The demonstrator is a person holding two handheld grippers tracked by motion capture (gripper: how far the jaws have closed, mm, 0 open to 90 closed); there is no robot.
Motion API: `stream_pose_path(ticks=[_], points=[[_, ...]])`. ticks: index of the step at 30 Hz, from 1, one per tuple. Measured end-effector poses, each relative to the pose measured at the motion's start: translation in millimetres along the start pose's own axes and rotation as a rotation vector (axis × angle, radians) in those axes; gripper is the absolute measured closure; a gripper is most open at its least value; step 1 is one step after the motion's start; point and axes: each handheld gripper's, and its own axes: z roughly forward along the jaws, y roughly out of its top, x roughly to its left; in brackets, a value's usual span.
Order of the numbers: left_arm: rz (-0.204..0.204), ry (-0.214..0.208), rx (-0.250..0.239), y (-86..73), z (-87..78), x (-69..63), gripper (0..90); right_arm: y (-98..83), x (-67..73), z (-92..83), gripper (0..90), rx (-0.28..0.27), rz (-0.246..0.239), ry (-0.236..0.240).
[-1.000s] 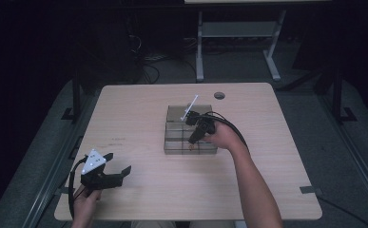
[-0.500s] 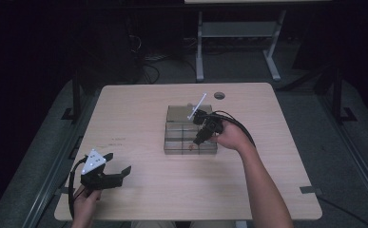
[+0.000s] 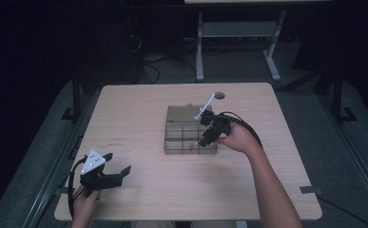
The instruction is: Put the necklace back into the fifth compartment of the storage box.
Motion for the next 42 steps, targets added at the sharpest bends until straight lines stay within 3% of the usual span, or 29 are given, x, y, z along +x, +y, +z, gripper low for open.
stream_pose_path(ticks=[20, 42], points=[[0.003, 0.002, 0.003, 0.0, 0.5, -0.4, 13.0, -21.8, 3.3, -17.8, 49.6, -0.02, 0.011, -0.015], [0.01, 0.004, 0.005, -0.6, 0.0, -0.8, 13.0, -68.9, 8.2, -30.1, 44.7, -0.071, 0.061, -0.029]])
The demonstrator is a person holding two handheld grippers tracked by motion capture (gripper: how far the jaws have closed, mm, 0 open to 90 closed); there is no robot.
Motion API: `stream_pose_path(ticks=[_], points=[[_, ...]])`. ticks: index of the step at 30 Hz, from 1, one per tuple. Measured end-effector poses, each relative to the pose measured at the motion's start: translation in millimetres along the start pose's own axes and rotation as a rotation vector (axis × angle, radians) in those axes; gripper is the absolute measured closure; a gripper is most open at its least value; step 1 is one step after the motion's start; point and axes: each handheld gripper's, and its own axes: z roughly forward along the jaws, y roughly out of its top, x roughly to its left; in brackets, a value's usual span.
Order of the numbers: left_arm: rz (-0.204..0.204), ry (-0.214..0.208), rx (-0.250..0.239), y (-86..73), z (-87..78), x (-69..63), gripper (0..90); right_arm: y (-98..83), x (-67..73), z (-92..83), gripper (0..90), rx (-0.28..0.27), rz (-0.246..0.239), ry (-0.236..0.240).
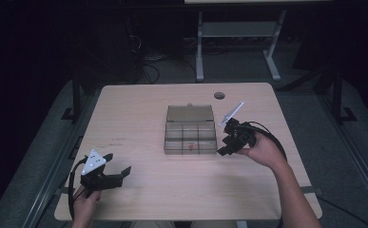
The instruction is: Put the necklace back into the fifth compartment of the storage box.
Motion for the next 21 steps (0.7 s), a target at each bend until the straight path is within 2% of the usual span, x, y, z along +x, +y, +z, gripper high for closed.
stream_pose_path(ticks=[6, 14, 21], points=[[-0.012, 0.004, 0.0, -0.5, -0.4, 0.2, 13.0, -16.9, 1.5, -3.6, 43.4, -0.002, 0.017, -0.013], [0.003, -0.002, 0.001, -0.1, 0.8, -1.5, 13.0, -40.2, 4.6, -3.1, 43.3, -0.005, 0.035, -0.019], [-0.003, 0.002, 0.002, -0.5, 0.6, -0.7, 13.0, -58.1, 6.7, -0.7, 42.9, -0.008, 0.061, -0.016]])
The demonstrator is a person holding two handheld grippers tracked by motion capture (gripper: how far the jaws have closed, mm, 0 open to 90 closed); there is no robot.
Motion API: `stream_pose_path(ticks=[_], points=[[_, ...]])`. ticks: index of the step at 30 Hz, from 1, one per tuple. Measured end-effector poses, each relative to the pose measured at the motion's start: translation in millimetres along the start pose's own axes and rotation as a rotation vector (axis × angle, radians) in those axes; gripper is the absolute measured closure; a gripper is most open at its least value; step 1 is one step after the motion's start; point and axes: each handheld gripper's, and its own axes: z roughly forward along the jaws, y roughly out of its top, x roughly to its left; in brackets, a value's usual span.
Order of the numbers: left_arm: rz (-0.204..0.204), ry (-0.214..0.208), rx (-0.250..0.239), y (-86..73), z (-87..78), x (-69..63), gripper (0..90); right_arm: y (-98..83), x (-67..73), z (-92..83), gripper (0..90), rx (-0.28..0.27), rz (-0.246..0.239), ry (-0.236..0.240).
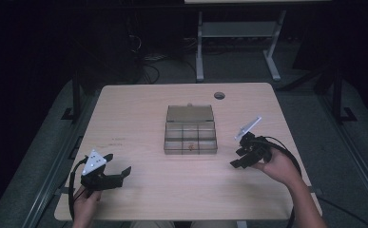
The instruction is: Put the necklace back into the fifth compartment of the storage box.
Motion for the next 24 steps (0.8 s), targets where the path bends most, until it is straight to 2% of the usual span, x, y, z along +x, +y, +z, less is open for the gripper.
stream_pose_path(ticks=[15, 24], points=[[0.006, 0.0, 0.002, -0.7, 0.8, -2.7, 13.0, -44.8, 5.1, -1.4, 42.0, -0.05, 0.06, -0.001], [0.006, 0.001, 0.007, -1.8, 0.9, -2.7, 13.0, -67.8, 9.9, -1.9, 41.2, -0.069, 0.099, -0.023]])
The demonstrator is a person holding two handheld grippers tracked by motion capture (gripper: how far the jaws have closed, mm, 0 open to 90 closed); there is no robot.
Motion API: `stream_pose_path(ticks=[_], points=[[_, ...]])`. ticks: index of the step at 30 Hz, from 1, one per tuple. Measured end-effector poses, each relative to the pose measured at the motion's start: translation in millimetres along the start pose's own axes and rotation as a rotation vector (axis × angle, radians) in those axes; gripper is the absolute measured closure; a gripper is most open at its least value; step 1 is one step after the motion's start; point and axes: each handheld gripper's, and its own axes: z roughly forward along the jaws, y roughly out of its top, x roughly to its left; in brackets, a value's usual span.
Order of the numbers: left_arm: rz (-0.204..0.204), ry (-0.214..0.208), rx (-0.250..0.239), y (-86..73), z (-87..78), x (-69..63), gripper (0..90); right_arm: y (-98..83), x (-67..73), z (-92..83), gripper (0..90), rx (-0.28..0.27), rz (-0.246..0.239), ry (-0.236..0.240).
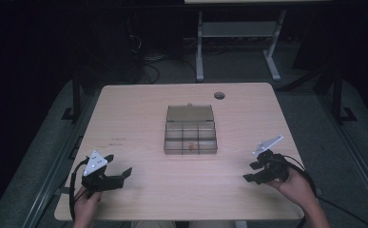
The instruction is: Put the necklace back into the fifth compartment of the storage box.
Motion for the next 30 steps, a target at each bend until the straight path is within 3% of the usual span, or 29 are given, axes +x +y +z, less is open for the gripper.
stream_pose_path(ticks=[19, 30], points=[[-0.013, -0.008, 0.01, -1.4, 1.9, -2.9, 13.0, -52.5, 17.8, -11.7, 40.3, -0.092, 0.066, -0.032], [0.0, -0.026, 0.024, -1.9, 5.2, -5.3, 13.0, -65.4, 24.7, -15.7, 38.0, -0.121, 0.06, -0.052]])
